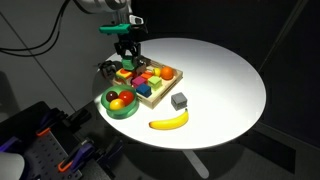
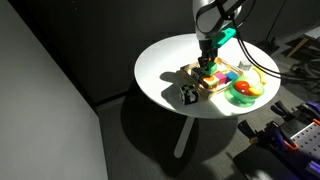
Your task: Pick up the green cube and then drop it on the table
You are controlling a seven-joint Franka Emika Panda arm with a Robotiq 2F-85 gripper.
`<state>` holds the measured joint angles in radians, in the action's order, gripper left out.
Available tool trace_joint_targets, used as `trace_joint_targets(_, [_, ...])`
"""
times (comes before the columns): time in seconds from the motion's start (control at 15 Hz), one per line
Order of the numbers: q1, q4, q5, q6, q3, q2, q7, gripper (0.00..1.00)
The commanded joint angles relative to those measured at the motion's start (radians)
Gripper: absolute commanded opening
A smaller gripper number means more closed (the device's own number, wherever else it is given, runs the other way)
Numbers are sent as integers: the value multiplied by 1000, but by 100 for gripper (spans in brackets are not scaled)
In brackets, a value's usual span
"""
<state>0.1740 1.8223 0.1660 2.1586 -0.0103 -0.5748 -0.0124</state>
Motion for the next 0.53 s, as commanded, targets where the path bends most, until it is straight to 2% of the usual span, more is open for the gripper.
trace_joint_targets(0.0, [9,29,17,-24,-26,41,-1,24])
trace_joint_targets(0.47, [6,32,-4,-31,-66,54,13,24])
